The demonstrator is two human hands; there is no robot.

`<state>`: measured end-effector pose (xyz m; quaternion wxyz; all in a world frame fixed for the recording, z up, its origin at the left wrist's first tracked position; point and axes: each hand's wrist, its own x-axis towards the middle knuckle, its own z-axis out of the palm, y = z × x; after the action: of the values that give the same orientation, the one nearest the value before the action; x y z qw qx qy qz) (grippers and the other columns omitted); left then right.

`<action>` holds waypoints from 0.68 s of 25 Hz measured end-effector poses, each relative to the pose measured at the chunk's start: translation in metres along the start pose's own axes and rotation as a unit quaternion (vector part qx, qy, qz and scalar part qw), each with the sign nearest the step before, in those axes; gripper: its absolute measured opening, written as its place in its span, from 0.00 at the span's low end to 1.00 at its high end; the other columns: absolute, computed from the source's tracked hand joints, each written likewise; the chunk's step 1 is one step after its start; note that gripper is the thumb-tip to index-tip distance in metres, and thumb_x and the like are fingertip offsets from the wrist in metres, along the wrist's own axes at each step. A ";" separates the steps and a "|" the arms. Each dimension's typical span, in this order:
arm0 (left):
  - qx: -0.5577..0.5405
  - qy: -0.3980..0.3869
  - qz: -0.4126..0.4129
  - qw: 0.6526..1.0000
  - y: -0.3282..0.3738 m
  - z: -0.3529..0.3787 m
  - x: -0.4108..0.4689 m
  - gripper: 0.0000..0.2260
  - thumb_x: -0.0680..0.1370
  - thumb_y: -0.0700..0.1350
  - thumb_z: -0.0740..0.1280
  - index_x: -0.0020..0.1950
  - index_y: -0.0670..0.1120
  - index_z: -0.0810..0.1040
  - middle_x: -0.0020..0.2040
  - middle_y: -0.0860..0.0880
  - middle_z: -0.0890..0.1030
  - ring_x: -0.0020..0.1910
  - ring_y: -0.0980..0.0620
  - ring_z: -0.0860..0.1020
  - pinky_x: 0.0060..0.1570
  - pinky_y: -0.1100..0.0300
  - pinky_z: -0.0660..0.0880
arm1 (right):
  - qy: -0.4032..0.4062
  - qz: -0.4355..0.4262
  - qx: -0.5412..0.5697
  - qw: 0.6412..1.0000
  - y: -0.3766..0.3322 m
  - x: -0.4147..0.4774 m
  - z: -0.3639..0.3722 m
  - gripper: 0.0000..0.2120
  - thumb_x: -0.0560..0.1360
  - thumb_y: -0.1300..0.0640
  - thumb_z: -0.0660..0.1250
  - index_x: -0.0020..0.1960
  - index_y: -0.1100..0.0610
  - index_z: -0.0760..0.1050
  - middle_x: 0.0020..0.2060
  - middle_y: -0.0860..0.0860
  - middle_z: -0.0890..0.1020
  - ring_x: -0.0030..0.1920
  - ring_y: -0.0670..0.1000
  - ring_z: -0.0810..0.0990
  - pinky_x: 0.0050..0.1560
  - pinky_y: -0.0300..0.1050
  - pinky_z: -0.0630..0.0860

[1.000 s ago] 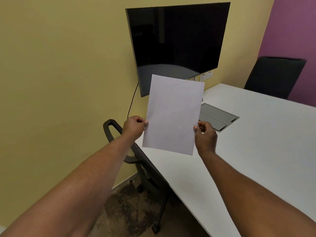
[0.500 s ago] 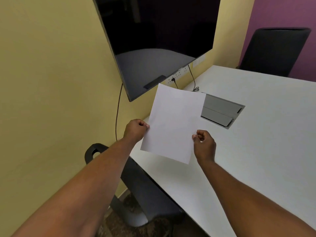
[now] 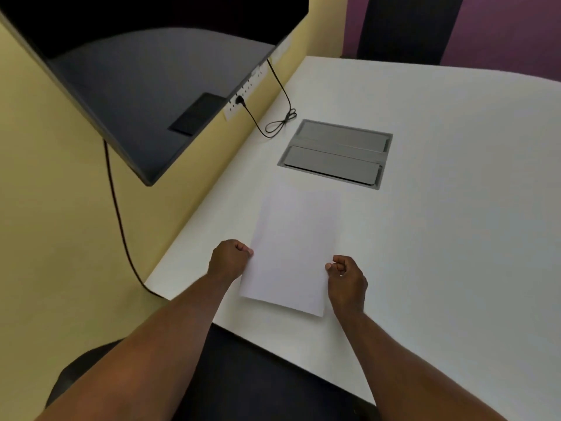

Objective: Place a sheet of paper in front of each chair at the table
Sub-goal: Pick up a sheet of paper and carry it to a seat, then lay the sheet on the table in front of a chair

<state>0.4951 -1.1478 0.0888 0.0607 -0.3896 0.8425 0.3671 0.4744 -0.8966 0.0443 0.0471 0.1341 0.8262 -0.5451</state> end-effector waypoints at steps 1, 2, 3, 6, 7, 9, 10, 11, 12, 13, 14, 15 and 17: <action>0.004 -0.008 -0.006 1.000 -0.009 0.006 0.009 0.04 0.75 0.45 0.72 0.42 0.46 0.85 0.47 0.49 0.86 0.50 0.47 0.82 0.53 0.55 0.78 | 0.001 0.014 -0.005 1.000 0.007 0.001 0.006 0.07 0.76 0.61 0.71 0.53 0.53 0.81 0.35 0.38 0.80 0.46 0.50 0.82 0.58 0.50 0.78; 0.008 -0.016 -0.008 1.000 -0.017 0.012 0.019 0.04 0.75 0.45 0.72 0.42 0.47 0.84 0.47 0.49 0.87 0.50 0.47 0.82 0.54 0.54 0.79 | 0.002 0.031 -0.010 0.999 0.014 0.003 0.014 0.08 0.76 0.60 0.71 0.54 0.53 0.81 0.35 0.38 0.79 0.46 0.49 0.82 0.58 0.48 0.77; 0.010 -0.023 -0.009 1.000 -0.024 0.018 0.027 0.04 0.75 0.46 0.72 0.42 0.47 0.84 0.47 0.50 0.87 0.50 0.47 0.82 0.54 0.53 0.79 | 0.004 0.042 -0.020 0.999 0.021 0.004 0.021 0.08 0.76 0.60 0.71 0.54 0.53 0.81 0.36 0.37 0.79 0.46 0.49 0.81 0.58 0.47 0.76; 0.020 -0.035 -0.015 0.999 -0.038 0.034 0.044 0.04 0.75 0.46 0.71 0.42 0.48 0.84 0.47 0.53 0.86 0.49 0.49 0.82 0.52 0.55 0.78 | 0.005 0.079 -0.064 0.995 0.038 0.004 0.038 0.08 0.76 0.57 0.70 0.55 0.52 0.81 0.36 0.38 0.78 0.48 0.50 0.80 0.53 0.43 0.73; 0.023 -0.040 -0.018 0.999 -0.043 0.040 0.048 0.04 0.75 0.46 0.70 0.42 0.48 0.84 0.47 0.53 0.86 0.49 0.48 0.82 0.52 0.55 0.78 | 0.005 0.092 -0.078 0.993 0.042 0.004 0.042 0.08 0.76 0.57 0.70 0.55 0.51 0.80 0.35 0.38 0.78 0.48 0.51 0.80 0.53 0.44 0.73; 0.030 -0.048 -0.020 0.998 -0.048 0.048 0.054 0.04 0.75 0.46 0.70 0.43 0.48 0.84 0.48 0.53 0.86 0.50 0.47 0.82 0.53 0.54 0.79 | 0.009 0.105 -0.106 0.989 0.050 0.002 0.047 0.07 0.75 0.55 0.71 0.53 0.50 0.79 0.35 0.40 0.79 0.48 0.53 0.81 0.53 0.46 0.75; 0.035 -0.052 -0.023 0.998 -0.050 0.053 0.057 0.05 0.75 0.46 0.69 0.43 0.48 0.84 0.49 0.53 0.86 0.50 0.47 0.82 0.53 0.54 0.79 | 0.009 0.109 -0.120 0.987 0.054 0.002 0.050 0.07 0.75 0.55 0.71 0.53 0.49 0.78 0.35 0.40 0.80 0.47 0.54 0.81 0.54 0.48 0.75; 0.041 -0.056 -0.027 0.997 -0.051 0.056 0.060 0.05 0.76 0.45 0.69 0.44 0.48 0.84 0.49 0.53 0.86 0.50 0.47 0.82 0.53 0.54 0.79 | 0.006 0.114 -0.133 0.985 0.058 0.002 0.053 0.07 0.75 0.54 0.70 0.53 0.49 0.77 0.36 0.41 0.80 0.47 0.54 0.81 0.55 0.49 0.75; 0.048 -0.058 -0.032 0.997 -0.051 0.060 0.062 0.05 0.76 0.45 0.68 0.44 0.48 0.84 0.49 0.53 0.86 0.50 0.47 0.82 0.52 0.55 0.79 | 0.002 0.118 -0.142 0.983 0.061 0.001 0.055 0.07 0.75 0.54 0.70 0.53 0.50 0.76 0.37 0.41 0.81 0.47 0.54 0.81 0.56 0.50 0.76; 0.057 -0.061 -0.038 0.996 -0.052 0.064 0.063 0.05 0.76 0.45 0.68 0.43 0.48 0.84 0.49 0.52 0.86 0.49 0.46 0.82 0.52 0.54 0.79 | 0.000 0.123 -0.147 0.981 0.063 0.001 0.056 0.08 0.75 0.53 0.70 0.53 0.50 0.76 0.38 0.42 0.81 0.46 0.54 0.81 0.56 0.51 0.76; 0.067 -0.063 -0.041 0.995 -0.052 0.068 0.064 0.05 0.76 0.46 0.68 0.43 0.48 0.84 0.48 0.51 0.86 0.49 0.45 0.82 0.52 0.54 0.79 | 0.001 0.128 -0.149 0.980 0.066 0.002 0.058 0.07 0.75 0.53 0.70 0.53 0.49 0.75 0.39 0.42 0.82 0.46 0.54 0.81 0.55 0.51 0.77; 0.076 -0.065 -0.044 0.994 -0.053 0.071 0.065 0.05 0.76 0.46 0.68 0.44 0.48 0.84 0.48 0.50 0.86 0.49 0.44 0.82 0.52 0.54 0.80 | 0.004 0.129 -0.150 0.980 0.067 0.003 0.060 0.07 0.75 0.53 0.69 0.52 0.49 0.75 0.39 0.43 0.82 0.46 0.54 0.82 0.54 0.51 0.78; 0.092 -0.059 -0.047 0.993 -0.055 0.076 0.066 0.06 0.76 0.46 0.68 0.44 0.47 0.84 0.49 0.49 0.86 0.50 0.43 0.82 0.52 0.54 0.79 | 0.007 0.130 -0.155 0.979 0.069 0.005 0.063 0.06 0.74 0.53 0.69 0.51 0.48 0.75 0.39 0.43 0.81 0.45 0.54 0.81 0.52 0.51 0.78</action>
<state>0.4742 -1.1615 -0.0235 0.1634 -0.3994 0.8481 0.3074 0.4845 -0.9272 -0.0435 0.1315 0.2351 0.8765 -0.3989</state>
